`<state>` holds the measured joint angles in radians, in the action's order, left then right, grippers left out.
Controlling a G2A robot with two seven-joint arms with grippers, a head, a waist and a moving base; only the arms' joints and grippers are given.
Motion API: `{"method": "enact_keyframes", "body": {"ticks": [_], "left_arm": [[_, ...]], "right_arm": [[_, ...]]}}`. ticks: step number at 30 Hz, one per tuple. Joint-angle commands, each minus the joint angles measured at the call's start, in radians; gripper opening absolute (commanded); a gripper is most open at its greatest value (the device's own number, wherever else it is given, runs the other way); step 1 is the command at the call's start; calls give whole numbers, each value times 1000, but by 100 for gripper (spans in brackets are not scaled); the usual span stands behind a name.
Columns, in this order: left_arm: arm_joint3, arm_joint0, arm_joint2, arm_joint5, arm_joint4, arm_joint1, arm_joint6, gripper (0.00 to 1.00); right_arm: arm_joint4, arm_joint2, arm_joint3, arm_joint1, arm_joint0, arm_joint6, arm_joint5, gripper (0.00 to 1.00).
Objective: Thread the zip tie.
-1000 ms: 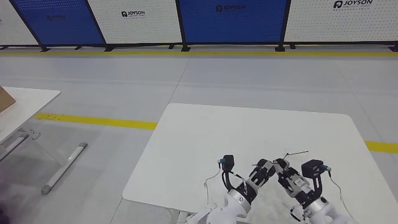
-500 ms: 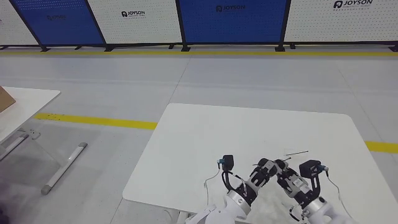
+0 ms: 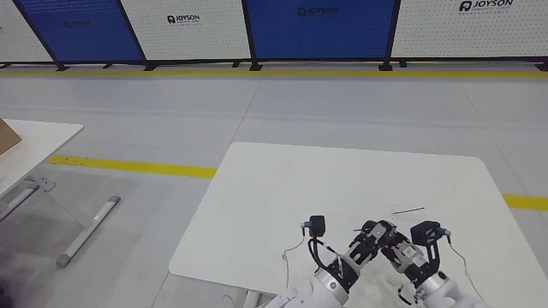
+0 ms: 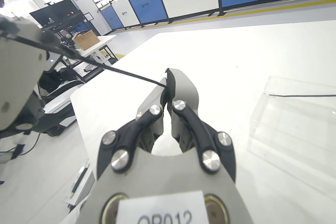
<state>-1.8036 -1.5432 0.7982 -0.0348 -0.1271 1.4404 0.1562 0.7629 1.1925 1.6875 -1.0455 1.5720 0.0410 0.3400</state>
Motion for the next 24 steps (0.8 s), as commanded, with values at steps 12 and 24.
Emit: {"method": "enact_keyframes", "body": {"ticks": [12,24], "left_arm": [[-16,-11,-8,-5,-17,-3,12,0],[44,29,8,33,6,9,100,0]], "right_arm": [[-10,-3,-4,6,-2,0,0,0],[-73,20,30,20,25,-65,0,100]]}}
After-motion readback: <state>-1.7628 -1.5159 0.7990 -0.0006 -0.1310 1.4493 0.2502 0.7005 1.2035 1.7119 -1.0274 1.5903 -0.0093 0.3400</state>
